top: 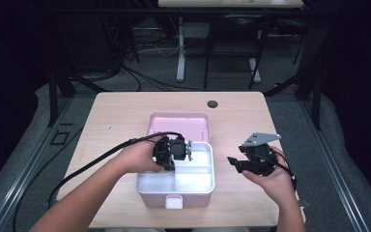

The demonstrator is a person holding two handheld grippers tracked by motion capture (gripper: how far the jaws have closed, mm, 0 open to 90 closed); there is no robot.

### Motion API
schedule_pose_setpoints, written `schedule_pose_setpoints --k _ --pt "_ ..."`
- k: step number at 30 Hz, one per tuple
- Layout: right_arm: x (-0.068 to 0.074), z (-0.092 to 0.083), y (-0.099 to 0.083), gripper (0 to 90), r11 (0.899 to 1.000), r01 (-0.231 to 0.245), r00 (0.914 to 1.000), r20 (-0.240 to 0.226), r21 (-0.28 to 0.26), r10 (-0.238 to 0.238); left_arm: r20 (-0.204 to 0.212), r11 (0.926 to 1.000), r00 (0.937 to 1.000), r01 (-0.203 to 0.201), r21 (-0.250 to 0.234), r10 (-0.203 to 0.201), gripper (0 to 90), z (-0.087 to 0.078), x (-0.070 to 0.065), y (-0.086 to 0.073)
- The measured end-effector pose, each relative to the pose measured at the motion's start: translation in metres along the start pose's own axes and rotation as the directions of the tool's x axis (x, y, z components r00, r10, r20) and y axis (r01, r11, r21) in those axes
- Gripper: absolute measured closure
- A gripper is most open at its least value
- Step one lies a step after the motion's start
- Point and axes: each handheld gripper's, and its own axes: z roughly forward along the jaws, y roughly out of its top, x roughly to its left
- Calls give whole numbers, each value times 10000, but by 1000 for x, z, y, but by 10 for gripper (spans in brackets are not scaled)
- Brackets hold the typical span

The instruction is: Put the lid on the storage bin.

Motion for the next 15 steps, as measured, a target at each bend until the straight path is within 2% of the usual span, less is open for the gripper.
schedule_pose_setpoints --k 6,15 --pt "-2 -1 0 442 9999 -80 9999 68 -94 80 113 9998 9999 115 -163 -113 888 7 1 -3" --pt "-1 6 -1 442 9999 -105 9999 129 2 105 107 10000 9999 79 -18 -79 884 10 0 -2"
